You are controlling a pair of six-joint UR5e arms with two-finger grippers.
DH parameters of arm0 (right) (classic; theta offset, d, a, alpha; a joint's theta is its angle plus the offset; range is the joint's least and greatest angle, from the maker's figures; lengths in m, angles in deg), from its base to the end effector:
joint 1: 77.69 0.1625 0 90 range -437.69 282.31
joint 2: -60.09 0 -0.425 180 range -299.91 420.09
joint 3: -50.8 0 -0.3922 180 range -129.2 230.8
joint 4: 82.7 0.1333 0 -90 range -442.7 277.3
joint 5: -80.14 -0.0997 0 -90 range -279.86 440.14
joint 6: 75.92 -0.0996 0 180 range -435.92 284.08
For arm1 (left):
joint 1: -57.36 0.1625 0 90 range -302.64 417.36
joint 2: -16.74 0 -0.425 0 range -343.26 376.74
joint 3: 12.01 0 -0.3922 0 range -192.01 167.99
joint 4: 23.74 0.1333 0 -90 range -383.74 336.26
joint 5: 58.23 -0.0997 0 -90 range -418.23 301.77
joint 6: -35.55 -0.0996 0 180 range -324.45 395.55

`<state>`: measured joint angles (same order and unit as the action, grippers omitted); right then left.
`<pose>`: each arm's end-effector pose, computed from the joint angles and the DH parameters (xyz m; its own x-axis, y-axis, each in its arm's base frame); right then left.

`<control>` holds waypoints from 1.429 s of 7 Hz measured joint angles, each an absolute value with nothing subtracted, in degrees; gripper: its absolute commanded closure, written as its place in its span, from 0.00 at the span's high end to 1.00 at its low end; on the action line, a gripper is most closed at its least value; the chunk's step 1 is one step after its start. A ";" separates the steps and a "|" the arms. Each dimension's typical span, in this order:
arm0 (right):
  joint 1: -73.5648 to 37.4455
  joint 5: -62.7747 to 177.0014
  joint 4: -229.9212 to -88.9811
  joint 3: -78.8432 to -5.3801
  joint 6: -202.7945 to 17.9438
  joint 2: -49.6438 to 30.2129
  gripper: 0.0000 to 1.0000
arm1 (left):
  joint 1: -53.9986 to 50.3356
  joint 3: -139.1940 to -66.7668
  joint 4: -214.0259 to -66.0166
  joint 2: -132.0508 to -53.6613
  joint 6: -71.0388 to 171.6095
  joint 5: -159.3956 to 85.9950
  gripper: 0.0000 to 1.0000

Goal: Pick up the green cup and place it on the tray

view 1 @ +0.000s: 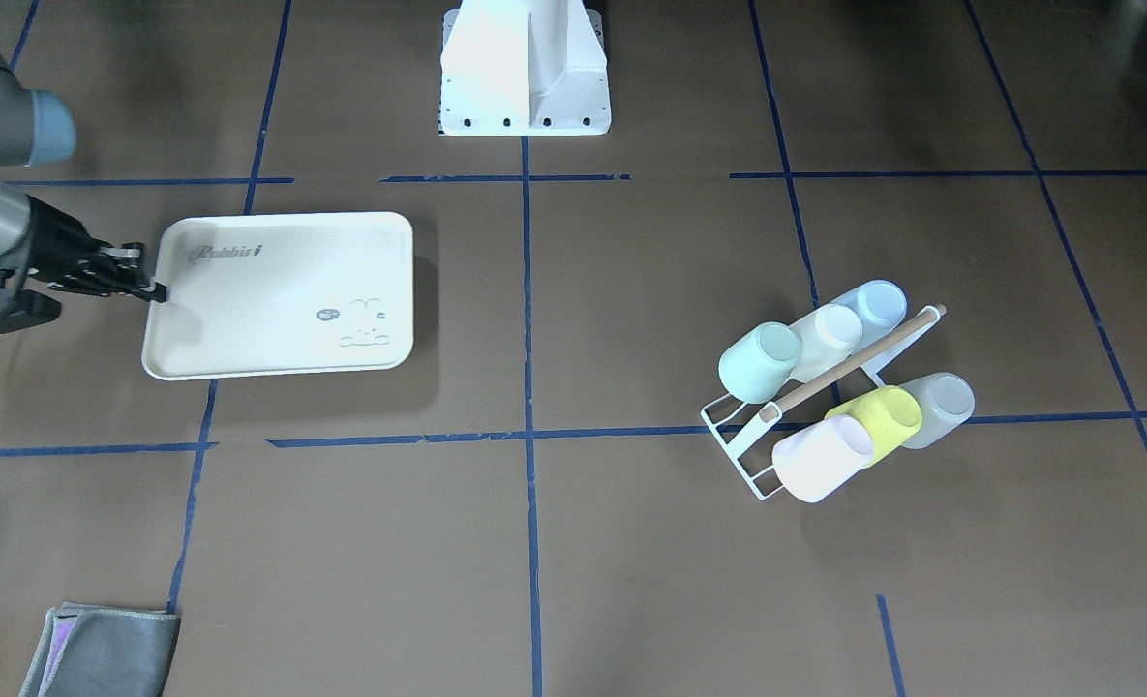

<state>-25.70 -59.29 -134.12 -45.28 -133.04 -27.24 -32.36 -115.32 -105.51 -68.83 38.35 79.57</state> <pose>-0.2764 -0.4473 0.4980 0.4420 -0.0078 0.8970 0.0851 0.9958 -0.0332 -0.0573 -0.4554 0.5915 0.6711 -0.0372 -0.7404 0.0279 0.9993 -0.0249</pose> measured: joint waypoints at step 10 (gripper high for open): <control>-49.50 -36.92 -143.35 -44.68 -157.16 -7.09 0.00 | -31.05 -115.53 -106.53 -69.07 38.74 79.32 1.00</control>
